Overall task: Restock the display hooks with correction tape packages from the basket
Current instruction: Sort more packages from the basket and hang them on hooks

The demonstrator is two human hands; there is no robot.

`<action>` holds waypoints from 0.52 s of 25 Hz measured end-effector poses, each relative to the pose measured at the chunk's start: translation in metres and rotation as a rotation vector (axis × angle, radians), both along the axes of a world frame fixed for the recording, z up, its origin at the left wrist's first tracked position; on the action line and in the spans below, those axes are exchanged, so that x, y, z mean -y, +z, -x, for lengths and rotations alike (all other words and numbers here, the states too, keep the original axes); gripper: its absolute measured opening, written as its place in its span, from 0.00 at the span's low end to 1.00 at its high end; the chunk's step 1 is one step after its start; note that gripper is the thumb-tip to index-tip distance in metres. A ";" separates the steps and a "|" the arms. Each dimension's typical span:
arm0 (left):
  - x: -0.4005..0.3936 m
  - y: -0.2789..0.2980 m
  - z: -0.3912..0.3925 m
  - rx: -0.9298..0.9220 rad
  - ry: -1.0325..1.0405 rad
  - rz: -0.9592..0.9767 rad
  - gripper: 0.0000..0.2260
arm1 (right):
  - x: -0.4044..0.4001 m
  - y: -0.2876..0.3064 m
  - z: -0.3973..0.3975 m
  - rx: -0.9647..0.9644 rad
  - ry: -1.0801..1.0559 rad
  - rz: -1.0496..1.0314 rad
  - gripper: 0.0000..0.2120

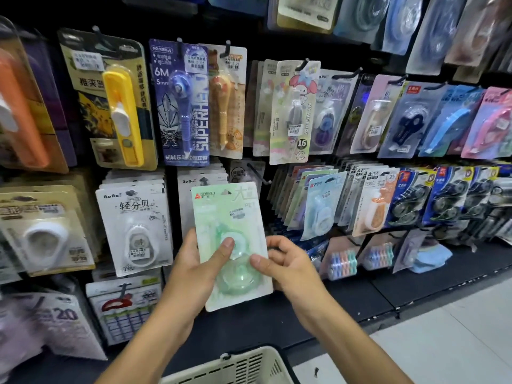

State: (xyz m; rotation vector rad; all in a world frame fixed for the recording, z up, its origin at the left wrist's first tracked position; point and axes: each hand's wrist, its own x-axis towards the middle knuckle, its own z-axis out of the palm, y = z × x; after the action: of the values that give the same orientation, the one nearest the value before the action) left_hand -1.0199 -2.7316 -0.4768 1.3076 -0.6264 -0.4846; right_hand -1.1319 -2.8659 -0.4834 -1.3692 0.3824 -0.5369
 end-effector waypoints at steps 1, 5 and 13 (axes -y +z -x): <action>-0.004 0.001 -0.004 0.142 0.053 -0.103 0.22 | 0.007 0.005 0.002 0.026 -0.081 -0.022 0.15; -0.027 0.000 -0.037 0.774 0.307 -0.600 0.34 | 0.065 0.023 0.035 0.118 -0.410 -0.129 0.16; -0.017 -0.015 -0.039 0.912 0.263 -0.821 0.39 | 0.134 0.003 0.070 -0.109 -0.697 0.063 0.08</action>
State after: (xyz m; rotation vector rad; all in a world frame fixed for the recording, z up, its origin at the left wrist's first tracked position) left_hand -0.9809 -2.7142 -0.4921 2.3940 -1.0286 0.1489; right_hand -1.2018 -3.0003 -0.4802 -1.3109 0.9528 -1.0522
